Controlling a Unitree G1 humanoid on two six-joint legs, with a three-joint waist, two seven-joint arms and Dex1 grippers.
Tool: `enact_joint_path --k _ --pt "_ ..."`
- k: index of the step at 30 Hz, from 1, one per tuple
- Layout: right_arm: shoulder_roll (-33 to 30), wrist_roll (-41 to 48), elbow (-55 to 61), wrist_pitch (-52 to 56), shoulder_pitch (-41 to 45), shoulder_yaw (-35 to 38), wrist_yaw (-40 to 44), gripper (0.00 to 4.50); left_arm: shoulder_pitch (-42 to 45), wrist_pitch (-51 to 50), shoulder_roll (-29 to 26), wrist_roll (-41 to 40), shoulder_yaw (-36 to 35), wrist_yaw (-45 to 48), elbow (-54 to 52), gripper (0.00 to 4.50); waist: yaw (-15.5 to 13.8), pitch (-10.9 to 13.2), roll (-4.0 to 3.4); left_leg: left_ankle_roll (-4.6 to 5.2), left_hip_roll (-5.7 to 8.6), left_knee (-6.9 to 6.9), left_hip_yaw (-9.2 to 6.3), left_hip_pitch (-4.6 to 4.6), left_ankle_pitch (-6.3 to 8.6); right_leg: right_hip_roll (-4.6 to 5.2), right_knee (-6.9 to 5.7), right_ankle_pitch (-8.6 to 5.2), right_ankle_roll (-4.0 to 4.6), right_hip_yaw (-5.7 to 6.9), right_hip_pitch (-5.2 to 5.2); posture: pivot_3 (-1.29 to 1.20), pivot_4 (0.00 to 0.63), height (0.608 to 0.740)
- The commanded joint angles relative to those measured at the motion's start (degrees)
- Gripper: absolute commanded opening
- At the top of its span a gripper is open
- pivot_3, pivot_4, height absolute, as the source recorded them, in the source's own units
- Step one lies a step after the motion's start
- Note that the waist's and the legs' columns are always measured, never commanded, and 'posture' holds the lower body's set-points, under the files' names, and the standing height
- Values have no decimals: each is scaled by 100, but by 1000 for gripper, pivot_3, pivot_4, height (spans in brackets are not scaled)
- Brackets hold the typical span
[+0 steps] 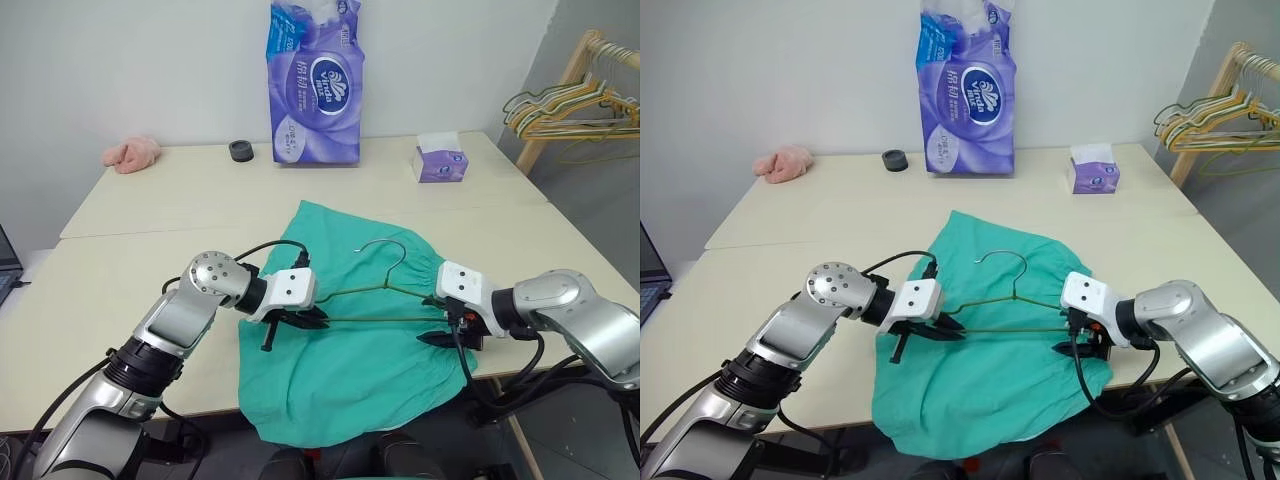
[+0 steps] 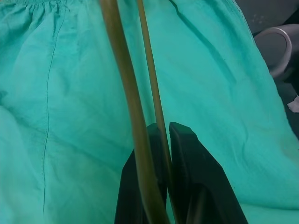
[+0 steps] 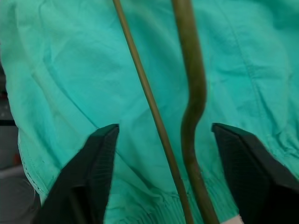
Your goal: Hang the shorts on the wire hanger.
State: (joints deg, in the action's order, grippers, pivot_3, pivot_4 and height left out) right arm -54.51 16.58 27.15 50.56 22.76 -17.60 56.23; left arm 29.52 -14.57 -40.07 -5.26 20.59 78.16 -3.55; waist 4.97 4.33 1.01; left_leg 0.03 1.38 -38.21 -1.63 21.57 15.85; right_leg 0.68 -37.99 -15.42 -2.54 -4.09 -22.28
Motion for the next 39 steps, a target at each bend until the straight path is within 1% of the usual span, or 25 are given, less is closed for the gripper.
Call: enact_joint_path --k 1,7,12,14,16,17,19,23,24,30,32,34,35,39 --pt "-56 10 85 74 155 -37 119 2157 57 112 -46 27 8 -5 -211 0 1 0 0 0 0 0 0 0 0 0 0 0 0 0 0 -116 55 740" --pt "-78 69 132 244 170 -75 179 25 26 134 -53 54 17 -10 -234 0 1 0 0 0 0 0 -2 0 0 0 0 0 0 1 0 -116 55 740" --pt "-69 71 190 280 140 -76 187 8 12 168 69 45 -7 -131 -177 0 0 0 0 0 0 0 -3 0 0 0 0 -1 -1 2 0 -118 53 740" --pt "-58 73 208 291 146 -68 181 8 0 6 163 -58 -65 -199 -164 0 -1 0 0 0 0 -1 -2 0 0 1 0 -1 -1 2 0 -118 53 740" --pt "-46 90 223 315 155 -49 175 0 -14 -123 221 -194 -129 -198 -174 667 0 0 0 0 0 -1 -3 0 0 1 0 -1 -1 2 0 -121 52 740" --pt "-41 93 223 314 157 -40 172 0 -24 -175 239 -253 -156 -181 -188 861 0 0 0 0 0 -1 -3 0 0 1 0 -1 -1 1 0 -121 52 740" --pt "-39 97 219 313 156 -27 173 0 -36 -227 282 -297 -206 -195 -200 1452 2 0 0 0 0 -1 -5 1 0 1 0 -1 -1 2 0 -120 50 740" --pt "-91 150 243 332 53 124 167 0 92 -438 594 -495 -633 -677 9 2683 -4 0 0 0 0 -2 -6 2 0 3 0 0 -1 2 0 -123 49 740" --pt "-103 174 251 352 13 183 162 0 158 -506 633 -542 -748 -743 128 2925 -6 0 1 0 0 -4 -6 3 0 3 0 0 -1 2 0 -123 49 740" --pt "-287 459 340 594 -690 1025 -2 0 857 -305 723 -543 -1567 -1672 1603 2925 -19 0 2 0 1 -21 -32 16 0 4 -4 0 -2 16 1 -124 52 740" --pt "-270 636 458 801 -1148 1583 -147 0 931 -288 676 -579 -1733 -1763 1873 2925 -20 -1 1 0 5 -20 -31 18 0 5 -3 0 -2 14 1 -130 55 740" --pt "-162 865 615 1110 -1730 2302 -285 0 871 -402 609 -702 -1793 -1640 1964 2925 -22 -2 11 -1 7 -18 -39 22 1 9 -1 6 6 19 1 -137 58 740" --pt "-105 974 700 1262 -2002 2631 -329 0 763 -507 565 -793 -1722 -1424 1862 2925 -22 -2 10 -2 7 -18 -46 28 2 10 -1 16 23 24 0 -142 59 740" --pt "150 1331 831 1783 -2837 3716 -504 0 344 -1036 394 -1201 -1389 -597 1248 2925 -11 -1 4 -6 9 -9 -48 26 4 12 -1 17 25 25 -1 -156 65 740"
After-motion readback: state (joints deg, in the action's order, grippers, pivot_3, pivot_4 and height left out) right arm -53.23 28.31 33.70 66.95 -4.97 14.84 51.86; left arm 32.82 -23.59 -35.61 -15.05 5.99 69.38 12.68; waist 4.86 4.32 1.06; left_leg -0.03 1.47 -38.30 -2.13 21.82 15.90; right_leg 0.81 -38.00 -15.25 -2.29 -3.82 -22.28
